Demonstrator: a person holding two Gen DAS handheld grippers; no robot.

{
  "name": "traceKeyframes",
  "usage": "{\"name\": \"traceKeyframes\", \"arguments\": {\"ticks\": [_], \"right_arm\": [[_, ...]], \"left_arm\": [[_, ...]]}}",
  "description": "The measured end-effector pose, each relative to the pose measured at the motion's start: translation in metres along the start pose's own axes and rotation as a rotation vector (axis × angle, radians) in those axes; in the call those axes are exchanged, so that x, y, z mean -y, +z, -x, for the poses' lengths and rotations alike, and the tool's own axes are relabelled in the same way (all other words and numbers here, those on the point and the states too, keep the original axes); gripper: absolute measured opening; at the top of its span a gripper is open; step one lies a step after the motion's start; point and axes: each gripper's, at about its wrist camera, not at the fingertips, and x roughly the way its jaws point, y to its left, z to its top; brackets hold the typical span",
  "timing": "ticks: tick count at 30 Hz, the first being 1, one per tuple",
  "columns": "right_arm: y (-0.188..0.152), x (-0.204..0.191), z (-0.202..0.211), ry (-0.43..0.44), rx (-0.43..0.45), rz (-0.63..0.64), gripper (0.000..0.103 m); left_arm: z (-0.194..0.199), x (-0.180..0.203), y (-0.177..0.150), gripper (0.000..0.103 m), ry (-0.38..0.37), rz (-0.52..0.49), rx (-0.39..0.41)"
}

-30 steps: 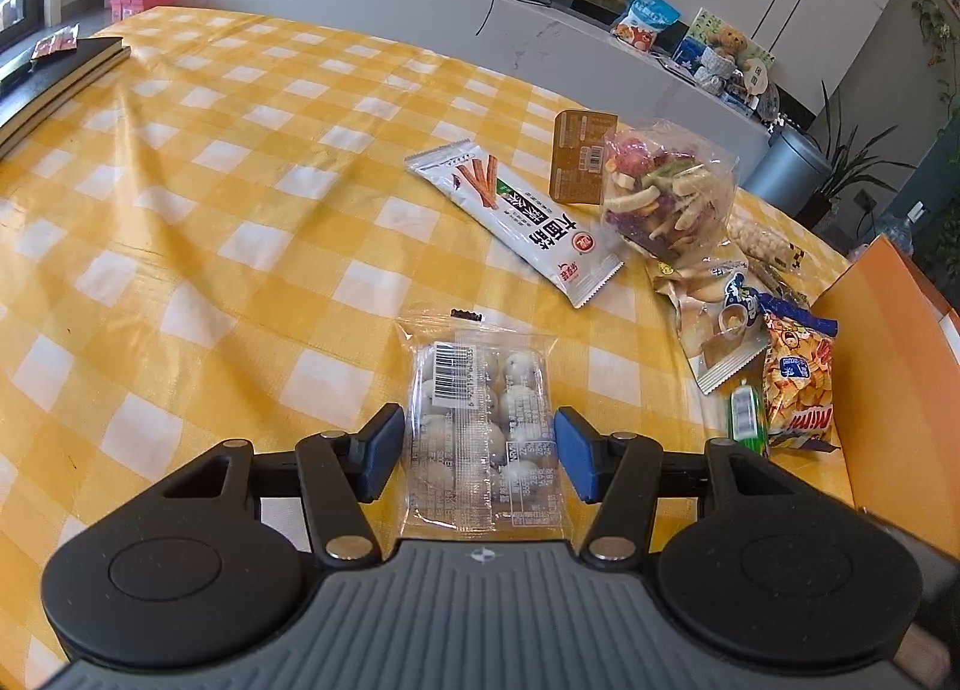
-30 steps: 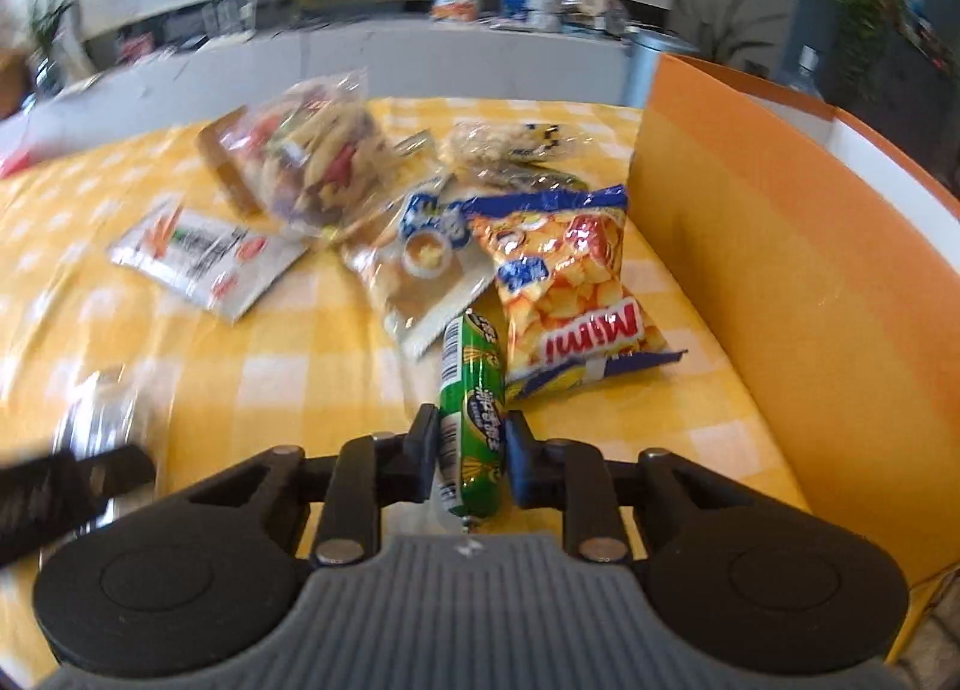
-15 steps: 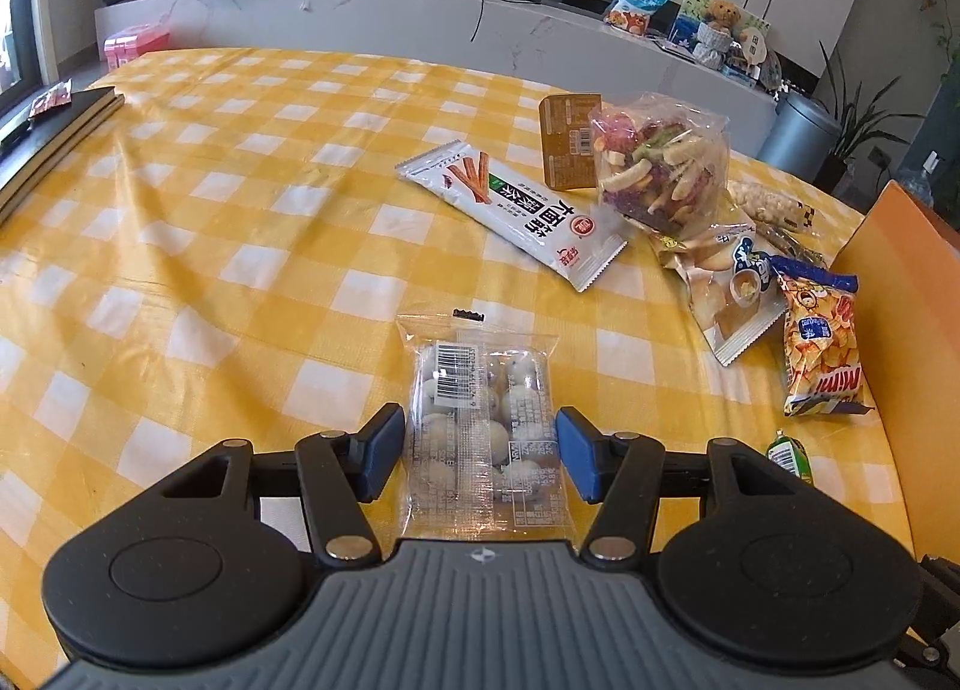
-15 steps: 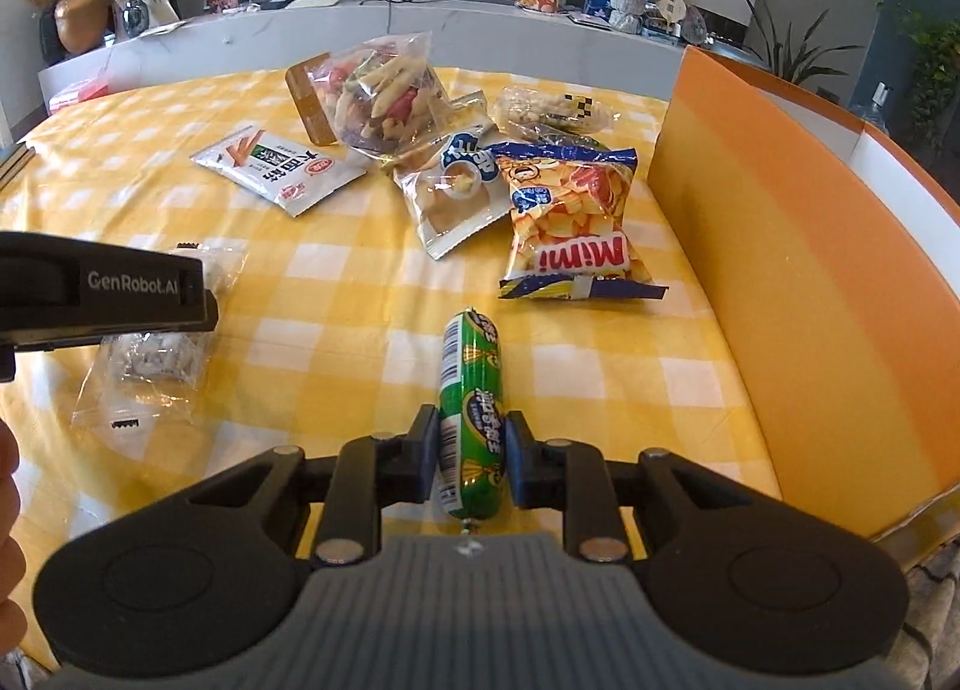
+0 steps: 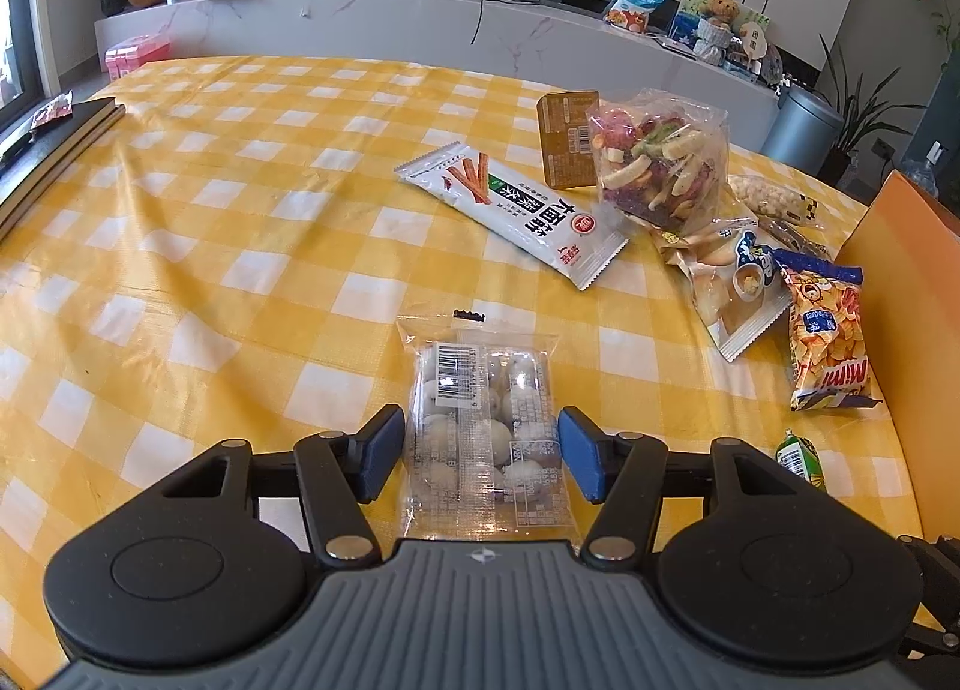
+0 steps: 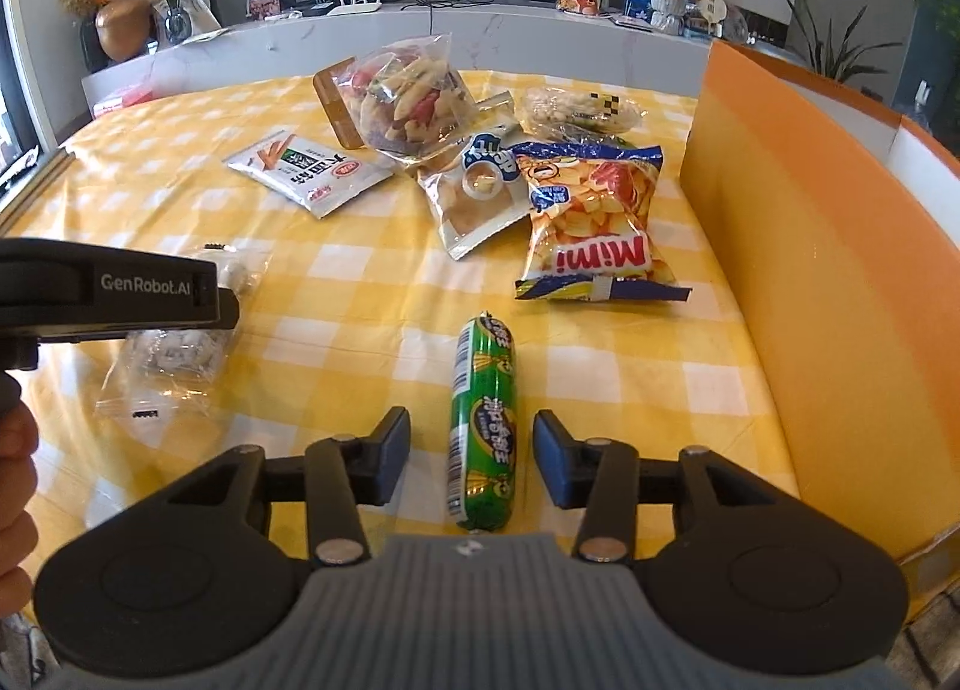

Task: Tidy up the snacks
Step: 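Lift the green sausage stick with the right tool while the left tool grasps the clear round-snack pack, then carry the sausage stick and clear snack pack over the orange box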

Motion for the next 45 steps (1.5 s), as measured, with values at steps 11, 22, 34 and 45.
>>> {"name": "traceKeyframes", "arguments": {"ticks": [11,22,34,45], "right_arm": [[0.003,-0.008,-0.004,-0.079,0.033,0.022,0.021],[0.007,0.005,0.02,-0.001,0.153,-0.016,0.021],[0.039,0.062,0.11,0.102,0.444,-0.134,0.021],[0.024,0.202,0.15,-0.168,0.528,-0.389,0.021]], "left_arm": [[-0.002,0.014,-0.003,0.064,0.05,-0.085,0.022],[0.018,0.019,-0.006,0.062,0.043,-0.131,0.109],[0.086,0.045,0.001,0.062,-0.088,-0.155,0.232],[0.109,0.091,0.018,0.062,-0.205,-0.183,0.309]]}}
